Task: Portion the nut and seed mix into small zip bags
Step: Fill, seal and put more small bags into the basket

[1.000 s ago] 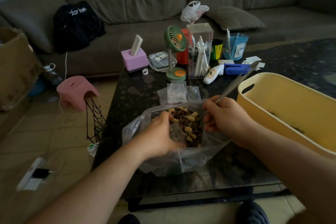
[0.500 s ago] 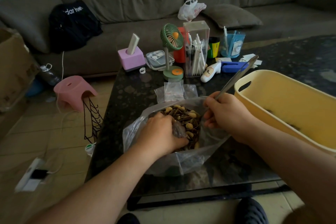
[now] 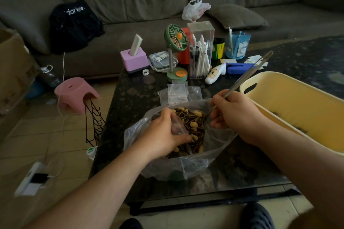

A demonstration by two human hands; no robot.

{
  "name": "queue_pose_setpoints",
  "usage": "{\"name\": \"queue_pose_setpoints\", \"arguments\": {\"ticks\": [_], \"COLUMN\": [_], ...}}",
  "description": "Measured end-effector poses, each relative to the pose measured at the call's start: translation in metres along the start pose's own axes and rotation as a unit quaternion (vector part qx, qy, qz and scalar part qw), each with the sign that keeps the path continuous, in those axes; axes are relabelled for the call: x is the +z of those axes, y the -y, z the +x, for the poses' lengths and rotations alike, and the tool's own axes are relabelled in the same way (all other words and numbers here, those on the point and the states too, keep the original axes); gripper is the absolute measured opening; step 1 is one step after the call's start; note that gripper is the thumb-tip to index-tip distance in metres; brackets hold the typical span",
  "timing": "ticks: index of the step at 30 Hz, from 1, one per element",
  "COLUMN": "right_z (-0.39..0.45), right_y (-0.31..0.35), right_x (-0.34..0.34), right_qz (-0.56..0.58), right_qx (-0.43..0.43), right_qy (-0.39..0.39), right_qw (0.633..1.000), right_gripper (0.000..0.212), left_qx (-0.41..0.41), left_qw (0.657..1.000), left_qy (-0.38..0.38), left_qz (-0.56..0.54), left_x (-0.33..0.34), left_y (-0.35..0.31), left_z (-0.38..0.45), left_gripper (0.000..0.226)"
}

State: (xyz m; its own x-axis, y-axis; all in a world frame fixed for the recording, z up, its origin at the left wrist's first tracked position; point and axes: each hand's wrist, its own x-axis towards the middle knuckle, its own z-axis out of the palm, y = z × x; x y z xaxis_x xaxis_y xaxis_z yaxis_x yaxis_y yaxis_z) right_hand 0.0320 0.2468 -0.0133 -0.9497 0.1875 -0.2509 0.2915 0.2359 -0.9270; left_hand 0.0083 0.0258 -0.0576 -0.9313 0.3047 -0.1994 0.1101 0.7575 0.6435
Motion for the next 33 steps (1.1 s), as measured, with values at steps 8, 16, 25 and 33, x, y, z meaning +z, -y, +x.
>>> {"name": "queue_pose_setpoints", "arguments": {"ticks": [8, 16, 25, 33], "right_z": [-0.001, -0.001, -0.001, -0.002], "right_y": [0.002, 0.002, 0.005, 0.004], "right_x": [-0.001, -0.003, -0.004, -0.009], "right_qz": [0.005, 0.024, 0.038, 0.015], "right_qx": [0.005, 0.002, -0.012, -0.03], "right_qy": [0.005, 0.006, -0.002, -0.002], "right_qw": [1.0, 1.0, 0.999, 0.999], "right_gripper": [0.024, 0.023, 0.025, 0.021], "left_qx": [-0.024, 0.026, 0.055, 0.084], "left_qw": [1.0, 0.998, 0.995, 0.992], "left_qy": [0.008, 0.005, -0.062, -0.051], "left_qz": [-0.004, 0.056, 0.047, 0.078], "left_x": [-0.006, -0.003, 0.003, 0.004], "left_y": [0.0, 0.006, 0.003, 0.006], "left_z": [0.002, 0.001, 0.002, -0.002], "left_gripper": [0.067, 0.063, 0.039, 0.067]}}
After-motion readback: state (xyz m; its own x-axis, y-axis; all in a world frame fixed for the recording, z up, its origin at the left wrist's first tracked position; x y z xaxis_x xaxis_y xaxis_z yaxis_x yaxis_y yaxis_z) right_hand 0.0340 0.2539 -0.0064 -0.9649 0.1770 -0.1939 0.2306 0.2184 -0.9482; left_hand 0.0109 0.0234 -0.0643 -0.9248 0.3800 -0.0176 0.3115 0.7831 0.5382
